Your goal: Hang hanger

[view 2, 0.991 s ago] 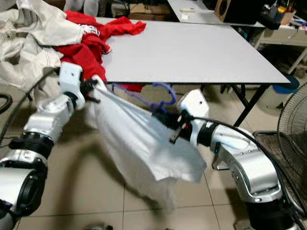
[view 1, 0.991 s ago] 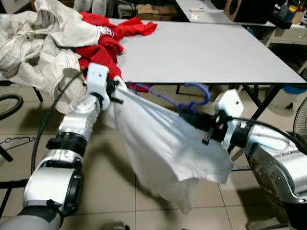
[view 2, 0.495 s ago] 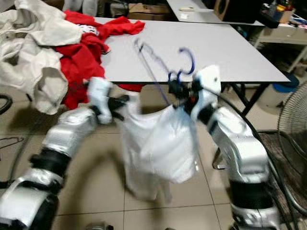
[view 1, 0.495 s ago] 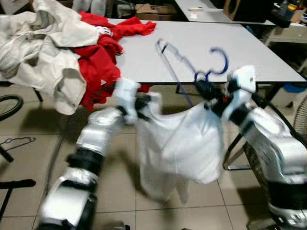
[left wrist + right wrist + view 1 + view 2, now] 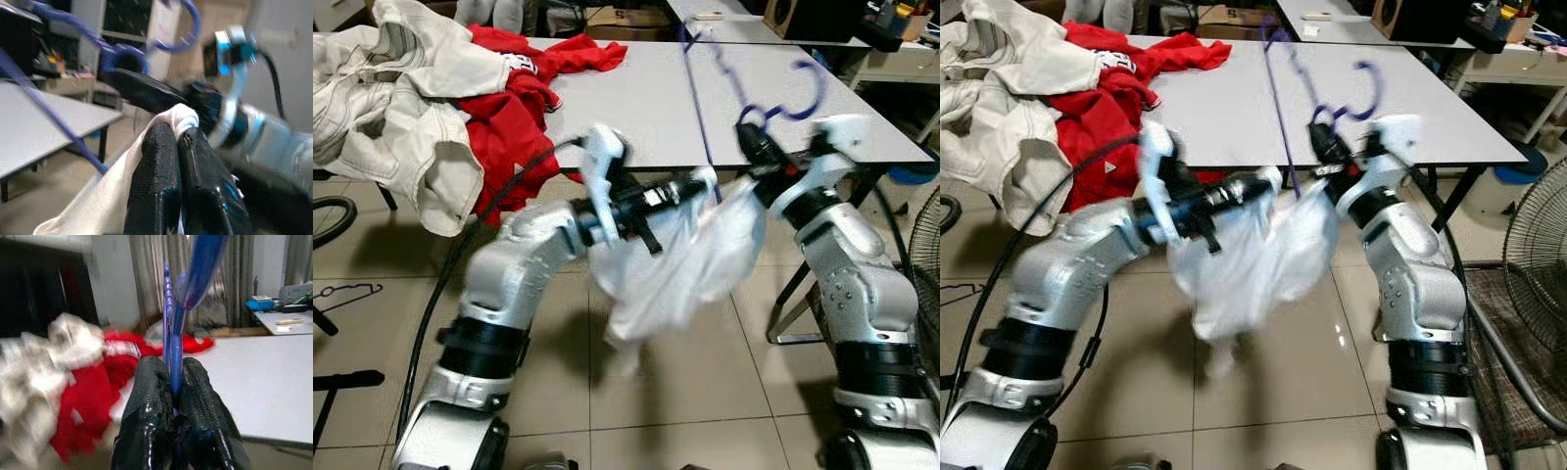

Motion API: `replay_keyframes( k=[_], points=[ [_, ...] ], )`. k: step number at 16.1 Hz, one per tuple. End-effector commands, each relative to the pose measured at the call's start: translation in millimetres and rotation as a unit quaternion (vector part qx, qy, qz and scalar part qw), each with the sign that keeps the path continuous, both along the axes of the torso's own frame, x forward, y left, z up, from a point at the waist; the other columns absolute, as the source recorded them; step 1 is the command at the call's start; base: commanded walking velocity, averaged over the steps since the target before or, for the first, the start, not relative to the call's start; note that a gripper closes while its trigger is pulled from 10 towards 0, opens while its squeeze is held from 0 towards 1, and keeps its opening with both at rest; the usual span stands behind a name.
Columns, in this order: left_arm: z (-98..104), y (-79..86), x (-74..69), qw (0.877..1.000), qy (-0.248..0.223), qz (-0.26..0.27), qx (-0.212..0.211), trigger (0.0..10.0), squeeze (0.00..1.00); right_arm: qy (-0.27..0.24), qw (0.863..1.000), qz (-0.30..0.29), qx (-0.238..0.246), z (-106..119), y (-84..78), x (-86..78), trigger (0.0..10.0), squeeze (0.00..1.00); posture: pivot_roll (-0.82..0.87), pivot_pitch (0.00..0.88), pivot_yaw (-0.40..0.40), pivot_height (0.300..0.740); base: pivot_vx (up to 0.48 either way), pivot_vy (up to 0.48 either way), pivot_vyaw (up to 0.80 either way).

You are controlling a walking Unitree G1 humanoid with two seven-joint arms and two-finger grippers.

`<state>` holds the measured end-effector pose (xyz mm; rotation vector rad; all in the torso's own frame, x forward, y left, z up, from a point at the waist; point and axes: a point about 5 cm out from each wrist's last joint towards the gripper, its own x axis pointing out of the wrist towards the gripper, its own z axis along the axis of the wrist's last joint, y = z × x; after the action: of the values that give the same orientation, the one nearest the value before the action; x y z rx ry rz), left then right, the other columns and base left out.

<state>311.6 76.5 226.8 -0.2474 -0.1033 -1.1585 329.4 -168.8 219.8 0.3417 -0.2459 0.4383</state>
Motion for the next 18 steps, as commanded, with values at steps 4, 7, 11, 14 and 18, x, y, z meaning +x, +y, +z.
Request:
replay_keyframes(
  k=[4, 7, 11, 14, 18],
  points=[
    [27.6, 42.9, 10.6, 0.988, 0.03, 0.059, -0.141, 0.0, 0.0, -0.049, 0.975, 0.034, 0.213, 16.5, -31.2, -7.9, 10.0, 0.0, 0.04, 0.0, -0.051, 0.74, 0.0, 0.0, 0.0],
    [19.8, 48.2, -2.0, 0.991, 0.053, 0.022, -0.121, 0.0, 0.0, -0.019, 0.979, -0.008, 0.205, 3.8, -38.8, -2.2, 10.0, 0.0, 0.04, 0.0, -0.058, 0.74, 0.0, 0.0, 0.0],
    [-5.5, 44.5, 4.5, 0.99, 0.09, 0.084, -0.066, 0.0, 0.0, 0.014, 0.991, -0.028, 0.13, -7.4, -25.7, 4.9, 10.0, 0.0, 0.04, 0.0, -0.058, 0.74, 0.0, 0.0, 0.0],
    [5.6, 51.3, 2.3, 0.983, 0.101, 0.071, -0.135, 0.0, 0.0, 0.026, 0.974, 0.006, 0.226, -7.4, -27.6, 5.7, 10.0, 0.0, 0.04, 0.0, -0.06, 0.74, 0.0, 0.0, 0.0],
    [-46.0, 41.8, -25.6, 0.989, 0.142, 0.001, 0.035, 0.0, 0.0, -0.013, 0.892, 0.138, 0.43, 6.6, -32.2, -3.3, 10.0, 0.0, 0.04, 0.0, -0.059, 0.74, 0.0, 0.0, 0.0]
  ],
)
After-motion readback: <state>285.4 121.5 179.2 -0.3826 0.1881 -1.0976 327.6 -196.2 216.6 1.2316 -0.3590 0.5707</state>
